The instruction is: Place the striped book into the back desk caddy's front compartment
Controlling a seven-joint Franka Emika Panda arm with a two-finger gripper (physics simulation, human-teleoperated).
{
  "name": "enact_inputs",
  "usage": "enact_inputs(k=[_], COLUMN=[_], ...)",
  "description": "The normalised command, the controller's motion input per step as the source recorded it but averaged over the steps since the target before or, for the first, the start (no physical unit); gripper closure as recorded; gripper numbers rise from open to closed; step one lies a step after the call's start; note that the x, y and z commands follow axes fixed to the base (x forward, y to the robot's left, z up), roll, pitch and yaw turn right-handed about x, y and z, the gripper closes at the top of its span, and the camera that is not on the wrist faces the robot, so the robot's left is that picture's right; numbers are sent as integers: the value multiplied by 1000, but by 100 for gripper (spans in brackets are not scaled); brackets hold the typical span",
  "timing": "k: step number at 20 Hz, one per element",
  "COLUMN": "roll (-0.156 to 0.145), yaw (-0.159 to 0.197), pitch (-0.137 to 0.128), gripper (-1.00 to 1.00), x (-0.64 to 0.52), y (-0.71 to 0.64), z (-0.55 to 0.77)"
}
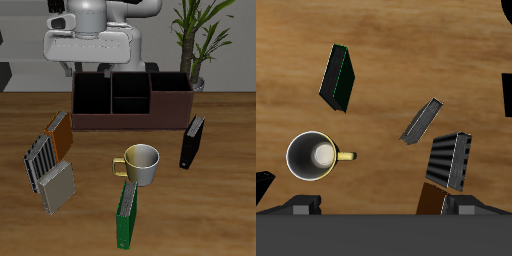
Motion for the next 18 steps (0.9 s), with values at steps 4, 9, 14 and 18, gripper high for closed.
enact_inputs(k=[4, 9, 14, 18], roll=[10, -32, -62, -40], yaw=[8, 0, -27, -16], pitch=[-2, -24, -21, -34], gripper=[-100, -100, -100, -100], x=[157, 150, 198, 178], y=[-458, -455, -491, -311], z=[-179, -102, -43, -88])
